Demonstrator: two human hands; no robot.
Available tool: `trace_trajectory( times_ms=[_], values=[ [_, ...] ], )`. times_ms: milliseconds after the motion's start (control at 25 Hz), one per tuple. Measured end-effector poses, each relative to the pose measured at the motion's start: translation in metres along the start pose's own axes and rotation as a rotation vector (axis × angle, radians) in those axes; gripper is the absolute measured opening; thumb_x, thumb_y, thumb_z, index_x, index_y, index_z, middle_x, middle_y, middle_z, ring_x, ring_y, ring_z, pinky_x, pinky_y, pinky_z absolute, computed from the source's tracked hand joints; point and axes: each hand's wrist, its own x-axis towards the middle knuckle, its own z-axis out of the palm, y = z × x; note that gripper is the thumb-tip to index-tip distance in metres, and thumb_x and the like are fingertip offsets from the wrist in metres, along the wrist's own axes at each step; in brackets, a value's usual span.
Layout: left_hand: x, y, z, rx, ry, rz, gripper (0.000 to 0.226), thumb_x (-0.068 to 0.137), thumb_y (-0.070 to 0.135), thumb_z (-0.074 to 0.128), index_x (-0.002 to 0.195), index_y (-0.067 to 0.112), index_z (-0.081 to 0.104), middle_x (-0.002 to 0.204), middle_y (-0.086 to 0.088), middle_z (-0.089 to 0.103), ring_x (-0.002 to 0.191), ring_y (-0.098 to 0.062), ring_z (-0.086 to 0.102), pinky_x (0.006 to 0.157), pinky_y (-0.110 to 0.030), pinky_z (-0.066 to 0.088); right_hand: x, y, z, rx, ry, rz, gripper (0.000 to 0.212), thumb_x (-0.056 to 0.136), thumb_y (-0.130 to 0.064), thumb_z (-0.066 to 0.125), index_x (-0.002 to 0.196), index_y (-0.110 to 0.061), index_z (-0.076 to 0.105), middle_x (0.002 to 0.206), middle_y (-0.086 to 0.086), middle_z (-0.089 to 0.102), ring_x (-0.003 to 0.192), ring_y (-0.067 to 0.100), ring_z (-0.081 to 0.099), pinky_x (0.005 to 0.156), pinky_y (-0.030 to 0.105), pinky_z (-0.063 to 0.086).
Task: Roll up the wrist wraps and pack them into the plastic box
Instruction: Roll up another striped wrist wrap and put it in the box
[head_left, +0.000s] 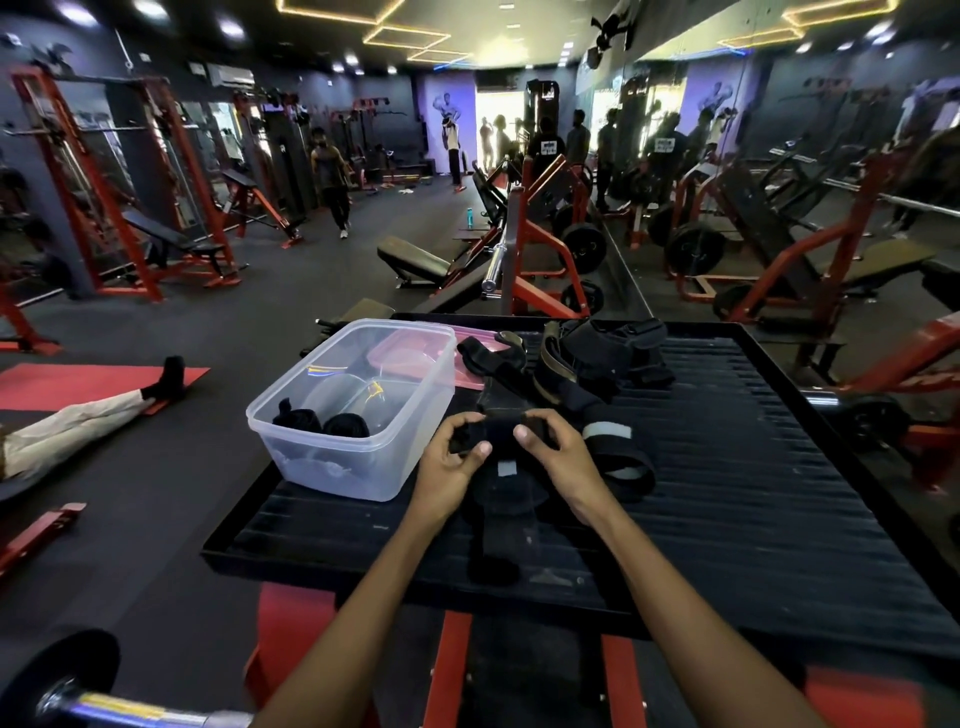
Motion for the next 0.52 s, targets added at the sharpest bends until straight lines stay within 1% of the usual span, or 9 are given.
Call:
trace_trajectory(
  times_ms=[80,160,200,240,280,320,400,440,520],
  values=[
    [-0.0037,0.001,0.0022,-0.035,0.046,-0.007,0.026,0.088,0.007,0.059,0.113,0.014,0.053,0.105,0.003,0.062,0.088,0.001,0.064,0.073,-0.012,0.05,-0.0032,-0.0001,0.0011,-0.022,-0.03,-0.071,0.019,0.088,-0.008,0.062,0.104,-0.016,0.057,0.104,0.0,0.061,0.094,0.004,0.058,0.083,0.013,0.046],
    [-0.0037,-0.0008,-0.0003,-0.007,0.082,0.016,0.027,0.087,0.01,0.063,0.112,0.013,0.053,0.108,0.001,0.06,0.093,-0.006,0.061,0.077,-0.012,0.05,-0.0049,-0.0011,0.0031,-0.028,-0.063,-0.079,0.02,0.089,-0.009,0.061,0.106,-0.016,0.057,0.109,0.0,0.059,0.098,0.007,0.058,0.083,0.019,0.049],
    [-0.0034,-0.0014,-0.0025,0.001,0.082,0.03,0.029,0.085,0.012,0.065,0.112,0.013,0.053,0.108,0.0,0.06,0.094,-0.008,0.06,0.079,-0.014,0.051,-0.0067,-0.0041,0.0046,0.017,-0.068,-0.04,0.017,0.09,-0.013,0.06,0.106,-0.017,0.058,0.112,0.001,0.058,0.098,0.012,0.059,0.076,0.024,0.053],
    [-0.0028,-0.0026,-0.0044,0.0,0.074,0.037,0.03,0.083,0.014,0.066,0.111,0.014,0.053,0.108,-0.002,0.06,0.094,-0.01,0.06,0.081,-0.018,0.051,-0.0081,-0.0062,0.0064,0.081,-0.068,0.012,0.014,0.091,-0.016,0.059,0.105,-0.018,0.059,0.112,0.003,0.057,0.096,0.016,0.06,0.066,0.028,0.056],
    [-0.0023,-0.0038,-0.0058,-0.009,0.064,0.034,0.03,0.082,0.015,0.065,0.11,0.016,0.054,0.109,-0.003,0.06,0.094,-0.012,0.06,0.083,-0.023,0.052,-0.0093,-0.0076,0.0072,0.12,-0.064,0.037,0.013,0.091,-0.017,0.059,0.103,-0.02,0.06,0.111,0.004,0.056,0.093,0.018,0.061,0.058,0.03,0.056],
    [-0.0021,-0.0036,-0.0058,-0.032,0.056,0.016,0.027,0.084,0.015,0.065,0.109,0.017,0.054,0.109,-0.003,0.06,0.094,-0.013,0.061,0.083,-0.027,0.054,-0.009,-0.0075,0.0068,0.113,-0.049,0.034,0.013,0.091,-0.015,0.059,0.102,-0.022,0.061,0.11,0.005,0.057,0.092,0.018,0.061,0.058,0.032,0.056],
    [-0.004,0.0001,-0.0037,-0.167,0.03,-0.075,0.015,0.092,0.015,0.056,0.107,0.017,0.056,0.106,-0.001,0.061,0.093,-0.016,0.062,0.076,-0.034,0.058,-0.007,-0.0026,0.0037,0.046,-0.051,-0.014,0.021,0.089,-0.01,0.061,0.099,-0.028,0.063,0.11,0.002,0.059,0.098,0.019,0.06,0.073,0.037,0.054],
    [-0.0052,0.0021,-0.0027,-0.224,0.014,-0.109,0.014,0.095,0.017,0.05,0.107,0.016,0.057,0.104,0.001,0.062,0.093,-0.017,0.063,0.071,-0.036,0.059,-0.0072,-0.0019,0.003,0.038,-0.067,-0.023,0.023,0.089,-0.01,0.061,0.097,-0.031,0.063,0.111,0.0,0.06,0.101,0.02,0.059,0.077,0.039,0.051],
    [-0.0059,0.0039,-0.0034,-0.247,0.005,-0.11,0.016,0.096,0.016,0.046,0.108,0.014,0.057,0.103,0.001,0.062,0.094,-0.017,0.064,0.067,-0.036,0.059,-0.008,-0.0027,0.0037,0.079,-0.093,0.002,0.019,0.089,-0.014,0.061,0.095,-0.032,0.064,0.112,-0.001,0.059,0.101,0.02,0.058,0.075,0.039,0.051]
  ],
)
